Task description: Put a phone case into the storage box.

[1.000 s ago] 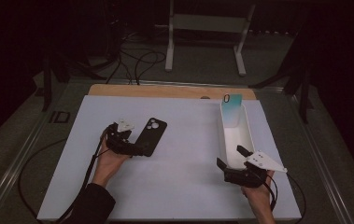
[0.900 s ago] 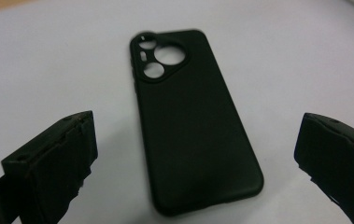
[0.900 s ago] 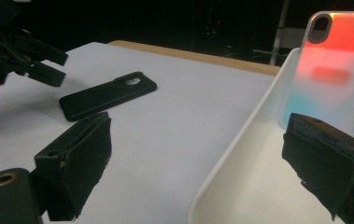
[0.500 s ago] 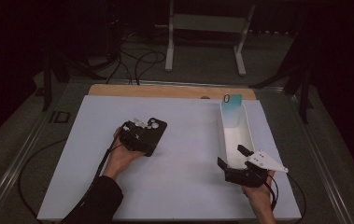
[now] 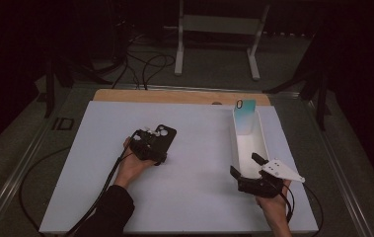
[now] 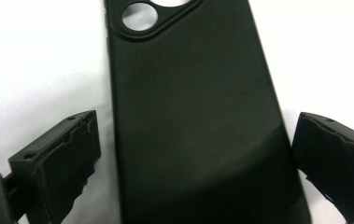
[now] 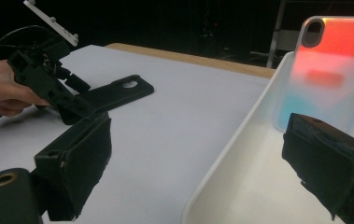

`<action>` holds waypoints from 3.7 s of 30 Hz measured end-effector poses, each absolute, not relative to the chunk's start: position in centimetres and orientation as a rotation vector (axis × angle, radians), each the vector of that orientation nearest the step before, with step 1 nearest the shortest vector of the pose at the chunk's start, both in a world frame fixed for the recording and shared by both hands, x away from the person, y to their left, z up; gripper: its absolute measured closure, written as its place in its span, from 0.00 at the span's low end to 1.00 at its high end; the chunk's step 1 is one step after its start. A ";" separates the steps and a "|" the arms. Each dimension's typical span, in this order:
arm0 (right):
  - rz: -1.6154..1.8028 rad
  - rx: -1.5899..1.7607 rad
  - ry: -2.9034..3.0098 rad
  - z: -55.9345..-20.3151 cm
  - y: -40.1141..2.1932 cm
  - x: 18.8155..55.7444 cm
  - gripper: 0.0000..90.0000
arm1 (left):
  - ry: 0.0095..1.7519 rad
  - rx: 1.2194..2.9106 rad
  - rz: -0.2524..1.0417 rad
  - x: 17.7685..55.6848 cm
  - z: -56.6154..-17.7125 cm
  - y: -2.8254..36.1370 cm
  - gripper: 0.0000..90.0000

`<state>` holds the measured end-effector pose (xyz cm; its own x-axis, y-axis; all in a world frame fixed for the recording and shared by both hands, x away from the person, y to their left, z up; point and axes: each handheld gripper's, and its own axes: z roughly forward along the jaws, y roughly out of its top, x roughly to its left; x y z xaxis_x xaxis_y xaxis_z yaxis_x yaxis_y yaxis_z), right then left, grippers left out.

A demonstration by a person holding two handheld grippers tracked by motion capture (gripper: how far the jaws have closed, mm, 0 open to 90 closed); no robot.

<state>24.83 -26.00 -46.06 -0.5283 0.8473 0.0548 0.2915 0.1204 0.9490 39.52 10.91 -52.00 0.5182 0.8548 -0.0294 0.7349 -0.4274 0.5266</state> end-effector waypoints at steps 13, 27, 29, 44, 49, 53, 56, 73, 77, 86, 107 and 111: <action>1.423 1.099 1.893 -45.9 -25.9 24.8 0.09 | 1.304 2.329 0.324 39.9 -51.8 10.6 0.06; 1.426 1.101 1.901 -45.8 -25.9 25.0 0.09 | 1.306 2.337 0.305 40.0 -51.3 10.9 0.17; 1.424 1.100 1.902 -45.8 -25.9 25.0 0.09 | 1.302 2.340 0.306 40.0 -51.3 11.0 0.18; 1.427 1.124 1.925 -45.7 -26.0 25.2 0.09 | 1.232 2.257 0.315 38.5 -49.6 11.3 0.19; 1.427 1.132 1.956 -45.6 -26.0 25.4 0.09 | 1.177 2.229 0.347 37.5 -48.2 11.6 0.18; 1.427 1.148 1.973 -45.5 -26.0 25.5 0.09 | 1.116 2.213 0.378 36.6 -47.0 11.7 0.18; 1.418 1.148 1.988 -45.3 -25.9 25.6 0.09 | 1.075 2.205 0.393 36.0 -46.2 11.8 0.18; 1.377 1.136 2.052 -42.2 -25.2 27.7 0.09 | 0.960 2.170 0.441 33.7 -43.8 11.3 0.18; 1.385 1.137 2.064 -41.7 -24.9 28.3 0.09 | 0.928 2.160 0.439 33.3 -43.3 10.9 0.18; 1.434 1.145 2.088 -40.9 -24.8 29.7 0.09 | 0.858 2.151 0.446 32.5 -42.3 9.9 0.18; 1.497 1.176 2.145 -39.8 -22.5 31.5 0.13 | 0.672 2.133 0.440 30.8 -41.0 6.2 0.17; 1.493 1.174 2.149 -39.7 -22.1 31.5 0.15 | 0.660 2.129 0.432 30.7 -41.2 5.6 0.17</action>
<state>31.54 -22.14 -39.67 -0.6340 0.7426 0.2156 0.4612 0.1394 0.8763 30.68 5.57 -41.17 0.8018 0.5934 0.0706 0.3024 -0.5049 0.8085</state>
